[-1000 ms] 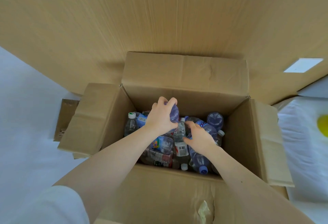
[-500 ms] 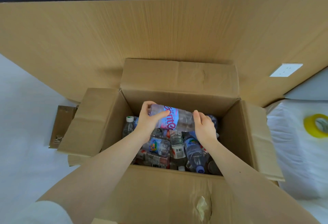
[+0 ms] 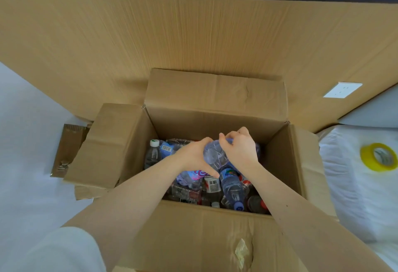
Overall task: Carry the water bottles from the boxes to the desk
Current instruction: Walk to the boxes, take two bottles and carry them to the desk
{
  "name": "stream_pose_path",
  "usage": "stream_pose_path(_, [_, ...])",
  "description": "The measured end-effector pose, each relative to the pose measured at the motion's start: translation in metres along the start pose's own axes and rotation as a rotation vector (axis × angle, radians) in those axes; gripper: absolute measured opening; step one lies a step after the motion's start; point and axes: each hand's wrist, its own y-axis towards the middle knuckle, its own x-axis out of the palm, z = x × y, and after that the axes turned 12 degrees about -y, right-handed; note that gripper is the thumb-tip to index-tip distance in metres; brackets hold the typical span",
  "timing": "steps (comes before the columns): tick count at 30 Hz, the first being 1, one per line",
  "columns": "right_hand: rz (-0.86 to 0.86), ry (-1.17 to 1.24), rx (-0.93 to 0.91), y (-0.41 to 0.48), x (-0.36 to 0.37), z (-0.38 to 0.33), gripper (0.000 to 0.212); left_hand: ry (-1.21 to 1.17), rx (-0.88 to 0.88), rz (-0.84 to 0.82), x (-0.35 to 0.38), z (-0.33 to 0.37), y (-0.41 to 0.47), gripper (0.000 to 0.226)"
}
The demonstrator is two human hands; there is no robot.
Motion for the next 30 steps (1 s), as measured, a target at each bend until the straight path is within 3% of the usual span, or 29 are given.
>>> stream_pose_path(5, [0.011,0.135,0.024,0.000,0.010,0.013,0.031,0.017,-0.044,0.135,0.017,-0.013,0.010,0.075])
stream_pose_path(12, [-0.089,-0.237,-0.009,0.013,0.038,0.048,0.047,-0.287,-0.292,0.424,0.022,-0.048,0.024,0.062])
stream_pose_path(19, [-0.250,-0.485,-0.067,0.034,0.087,0.069,0.050,-0.348,-0.482,0.491,0.031,-0.082,0.044,0.090])
stream_pose_path(30, [-0.400,-0.811,-0.146,0.059,0.135,0.090,0.064,-0.387,-0.578,0.513,0.047,-0.102,0.064,0.107])
